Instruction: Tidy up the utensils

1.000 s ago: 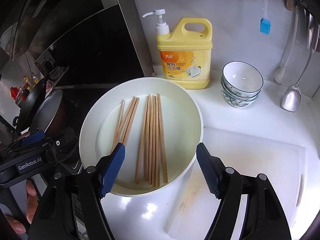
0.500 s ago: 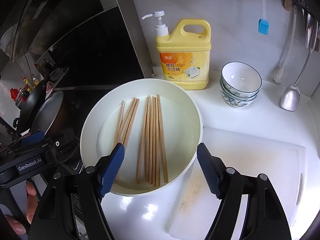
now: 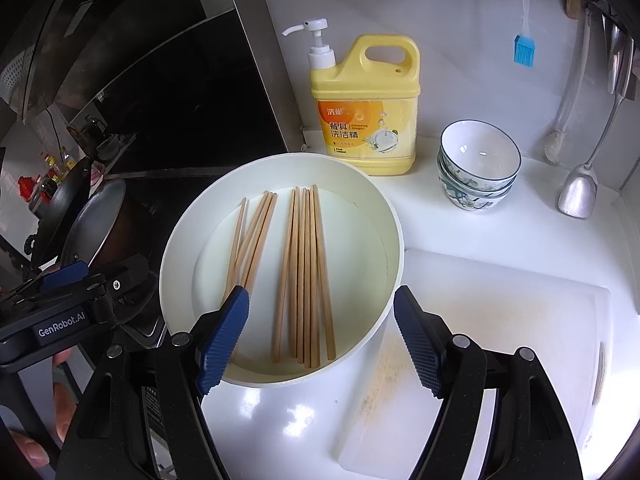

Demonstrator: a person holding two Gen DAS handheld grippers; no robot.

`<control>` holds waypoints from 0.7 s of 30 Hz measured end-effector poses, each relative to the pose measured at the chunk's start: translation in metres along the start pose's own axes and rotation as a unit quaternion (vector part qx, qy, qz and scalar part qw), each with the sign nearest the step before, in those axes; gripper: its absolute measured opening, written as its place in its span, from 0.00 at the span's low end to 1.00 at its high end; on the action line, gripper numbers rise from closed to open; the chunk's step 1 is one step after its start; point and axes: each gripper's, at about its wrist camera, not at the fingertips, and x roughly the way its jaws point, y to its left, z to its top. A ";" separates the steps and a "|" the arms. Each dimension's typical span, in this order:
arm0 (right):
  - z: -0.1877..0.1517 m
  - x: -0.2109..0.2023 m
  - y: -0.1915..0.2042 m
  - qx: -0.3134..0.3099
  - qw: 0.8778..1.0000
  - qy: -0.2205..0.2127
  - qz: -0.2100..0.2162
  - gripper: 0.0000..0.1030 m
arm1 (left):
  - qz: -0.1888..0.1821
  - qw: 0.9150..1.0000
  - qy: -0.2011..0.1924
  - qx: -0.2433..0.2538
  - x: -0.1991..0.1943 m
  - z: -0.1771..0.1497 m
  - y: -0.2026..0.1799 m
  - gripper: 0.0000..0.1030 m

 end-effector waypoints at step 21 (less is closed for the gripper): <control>-0.002 0.001 0.003 0.001 1.000 0.001 -0.002 0.70 | 0.011 1.000 -0.002 0.008 -0.002 -0.002 0.003 0.94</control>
